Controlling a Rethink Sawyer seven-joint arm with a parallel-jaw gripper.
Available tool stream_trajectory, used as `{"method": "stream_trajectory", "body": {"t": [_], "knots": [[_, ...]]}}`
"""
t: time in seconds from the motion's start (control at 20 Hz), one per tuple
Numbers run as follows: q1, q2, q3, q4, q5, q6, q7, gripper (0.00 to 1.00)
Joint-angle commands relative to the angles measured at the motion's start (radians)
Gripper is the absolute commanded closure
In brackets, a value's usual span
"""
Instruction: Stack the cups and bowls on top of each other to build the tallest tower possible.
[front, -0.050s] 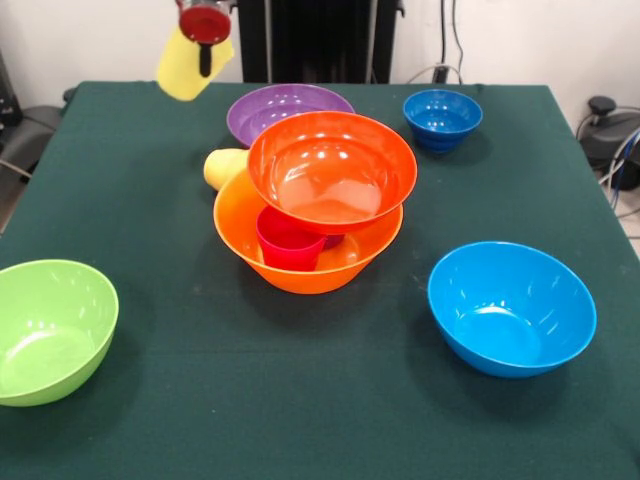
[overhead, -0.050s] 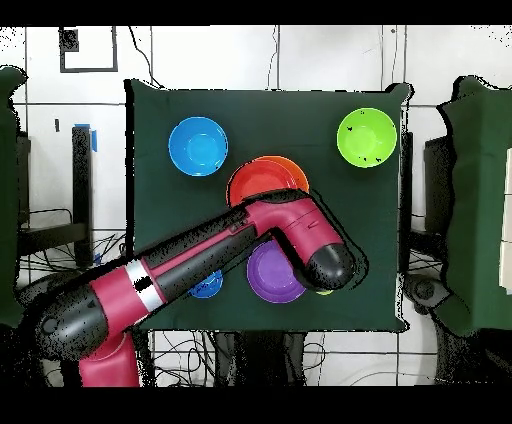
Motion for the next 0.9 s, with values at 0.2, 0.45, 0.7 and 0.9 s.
{"method": "stream_trajectory", "body": {"t": [0.2,0.45,0.7,0.9], "knots": [[0.093,-0.021,0.177,0.006,-0.038,-0.1,0.363,1.0],[0.117,-0.036,0.2,0.015,-0.06,-0.149,0.41,1.0],[0.117,-0.054,0.221,0.013,-0.083,-0.19,0.433,1.0],[0.114,-0.071,0.238,0.01,-0.098,-0.228,0.447,1.0]]}}
